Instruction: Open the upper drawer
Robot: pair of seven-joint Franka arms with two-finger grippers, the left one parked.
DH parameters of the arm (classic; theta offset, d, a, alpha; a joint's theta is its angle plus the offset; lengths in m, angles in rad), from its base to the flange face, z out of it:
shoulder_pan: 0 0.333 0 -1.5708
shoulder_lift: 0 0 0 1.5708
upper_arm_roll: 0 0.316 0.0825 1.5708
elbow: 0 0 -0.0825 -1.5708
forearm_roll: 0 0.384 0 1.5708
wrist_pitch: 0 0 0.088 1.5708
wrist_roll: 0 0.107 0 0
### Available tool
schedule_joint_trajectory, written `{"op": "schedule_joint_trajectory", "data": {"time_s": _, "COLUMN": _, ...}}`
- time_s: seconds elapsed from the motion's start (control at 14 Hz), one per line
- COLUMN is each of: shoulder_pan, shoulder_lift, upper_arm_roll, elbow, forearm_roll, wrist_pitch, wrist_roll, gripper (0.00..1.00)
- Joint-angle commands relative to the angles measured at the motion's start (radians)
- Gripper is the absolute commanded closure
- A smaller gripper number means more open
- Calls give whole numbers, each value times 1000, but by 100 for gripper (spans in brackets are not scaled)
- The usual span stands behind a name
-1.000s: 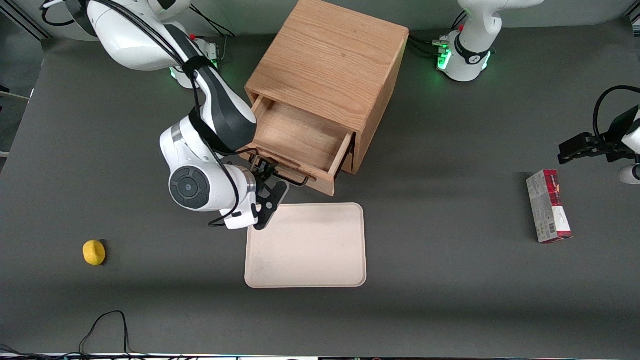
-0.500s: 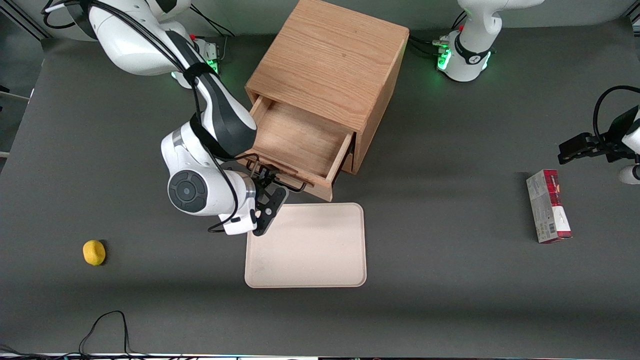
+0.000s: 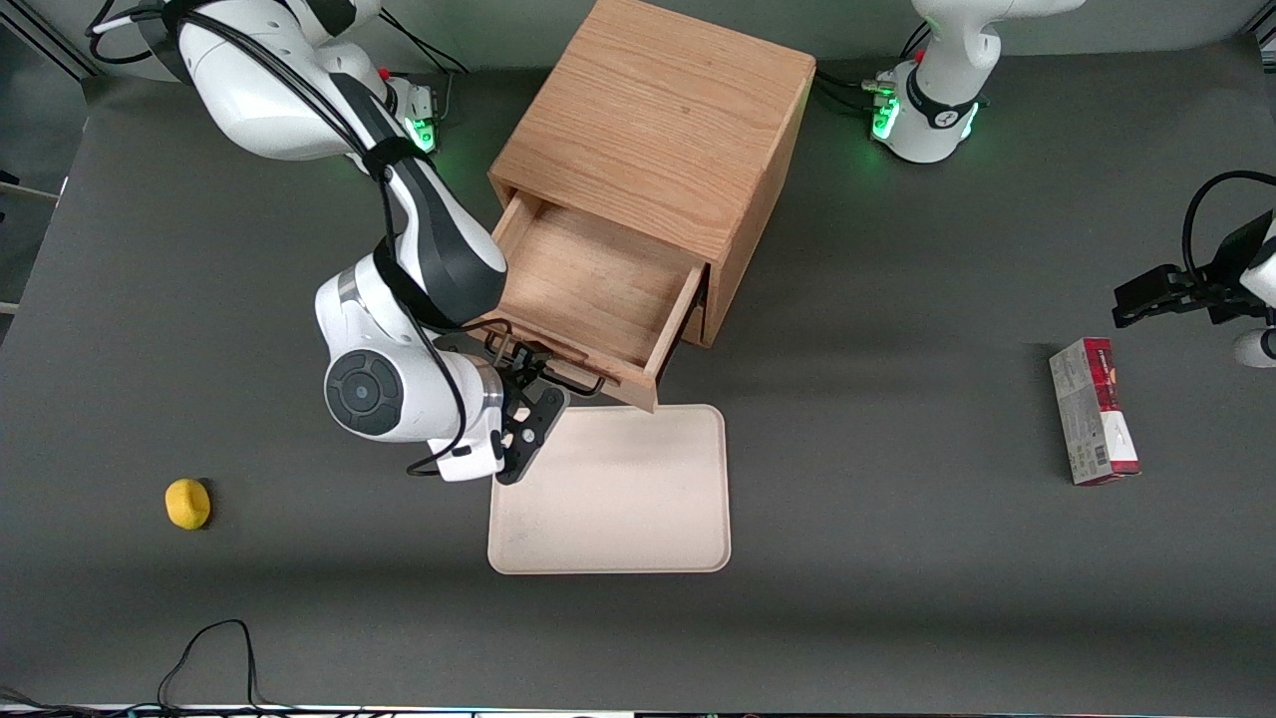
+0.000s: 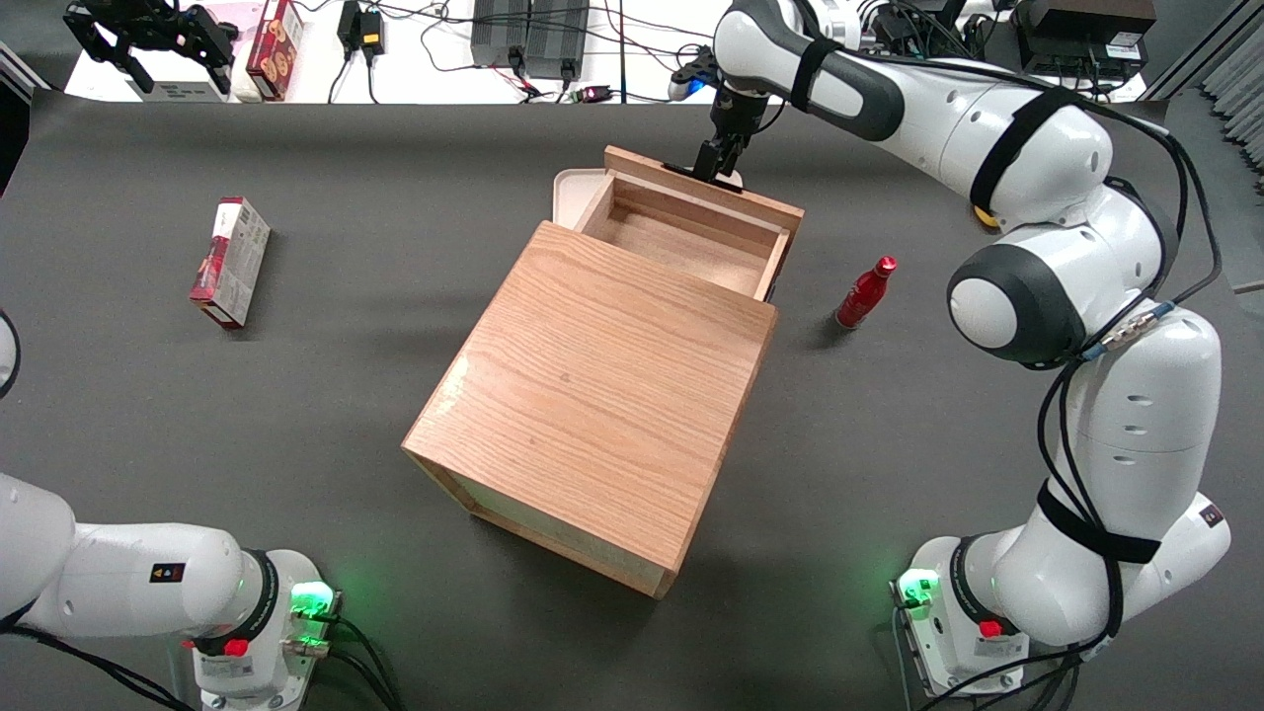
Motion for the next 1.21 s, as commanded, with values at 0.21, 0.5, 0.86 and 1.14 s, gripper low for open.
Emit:
{"op": "schedule_joint_trajectory", "data": {"time_s": 0.21, "shoulder_pan": -22, "shoulder_lift": 30, "upper_arm_roll": -5, "elbow": 68, "forearm_roll": 3, "wrist_pitch": 3, "wrist_roll": -21, "gripper": 0}}
{"op": "schedule_joint_trajectory", "data": {"time_s": 0.5, "shoulder_pan": -39, "shoulder_lift": 30, "upper_arm_roll": -4, "elbow": 83, "forearm_roll": 3, "wrist_pitch": 2, "wrist_roll": -23, "gripper": 0}}
{"op": "schedule_joint_trajectory", "data": {"time_s": 0.86, "shoulder_pan": -50, "shoulder_lift": 46, "upper_arm_roll": -5, "elbow": 111, "forearm_roll": 3, "wrist_pitch": 3, "wrist_roll": -23, "gripper": 0}}
{"op": "schedule_joint_trajectory", "data": {"time_s": 1.14, "shoulder_pan": -59, "shoulder_lift": 64, "upper_arm_roll": -5, "elbow": 125, "forearm_roll": 3, "wrist_pitch": 14, "wrist_roll": -21, "gripper": 0}}
